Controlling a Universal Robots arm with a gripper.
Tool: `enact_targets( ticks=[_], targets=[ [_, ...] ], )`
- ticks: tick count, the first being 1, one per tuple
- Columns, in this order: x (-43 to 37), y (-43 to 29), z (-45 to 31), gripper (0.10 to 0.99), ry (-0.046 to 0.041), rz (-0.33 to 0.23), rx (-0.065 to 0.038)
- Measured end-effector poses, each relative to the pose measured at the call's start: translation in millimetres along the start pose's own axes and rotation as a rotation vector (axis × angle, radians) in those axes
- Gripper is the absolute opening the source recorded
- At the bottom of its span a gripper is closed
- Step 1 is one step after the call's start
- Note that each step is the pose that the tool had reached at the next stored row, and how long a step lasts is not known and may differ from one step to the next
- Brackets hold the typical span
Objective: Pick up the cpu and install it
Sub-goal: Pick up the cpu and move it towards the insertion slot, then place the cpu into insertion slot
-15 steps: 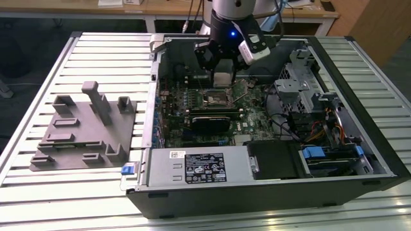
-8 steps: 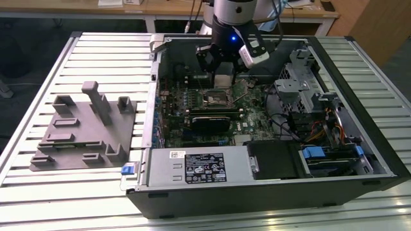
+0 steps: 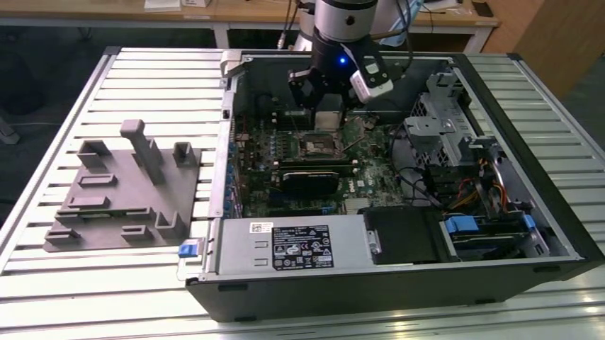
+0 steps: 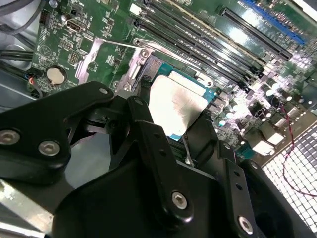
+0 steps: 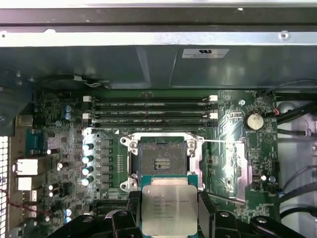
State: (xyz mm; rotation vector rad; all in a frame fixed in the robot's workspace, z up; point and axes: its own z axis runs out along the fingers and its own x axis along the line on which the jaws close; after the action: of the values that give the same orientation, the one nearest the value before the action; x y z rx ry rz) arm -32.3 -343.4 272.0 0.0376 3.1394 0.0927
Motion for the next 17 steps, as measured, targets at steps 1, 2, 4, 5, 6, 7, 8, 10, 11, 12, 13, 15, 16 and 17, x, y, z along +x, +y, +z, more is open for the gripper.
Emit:
enact_targets(
  ticks=[1, 2, 4, 5, 6, 7, 8, 10, 11, 12, 13, 15, 16, 17],
  targets=[
    [-0.1, 0.1, 0.4, 0.541, 0.0000, 0.000, 0.000],
    [-0.1, 0.1, 0.3, 0.541, 0.0001, 0.000, 0.000],
    [0.0, 0.1, 0.3, 0.541, 0.0002, 0.000, 0.000],
    [-0.2, 0.2, 0.4, 0.541, 0.0002, 0.000, 0.000],
    [-0.4, 0.2, 0.4, 0.541, 0.0002, 0.000, 0.000],
    [-0.5, 0.2, 0.4, 0.541, 0.0002, 0.000, 0.000],
    [-0.5, 0.2, 0.4, 0.541, 0.0002, 0.000, 0.000],
    [-0.5, 0.2, 0.3, 0.541, 0.0002, 0.000, 0.000],
    [-0.5, 0.2, 0.4, 0.541, 0.0002, 0.000, 0.000],
    [-0.6, 0.2, 0.4, 0.541, 0.0002, 0.000, 0.000],
    [-0.6, 0.2, 0.4, 0.541, 0.0001, 0.000, 0.000],
    [-0.6, 0.2, 0.4, 0.541, 0.0002, 0.000, 0.000],
    [-0.7, 0.2, 0.4, 0.541, 0.0002, 0.000, 0.000],
    [-0.6, 0.2, 0.4, 0.541, 0.0001, 0.001, 0.000]
  ],
)
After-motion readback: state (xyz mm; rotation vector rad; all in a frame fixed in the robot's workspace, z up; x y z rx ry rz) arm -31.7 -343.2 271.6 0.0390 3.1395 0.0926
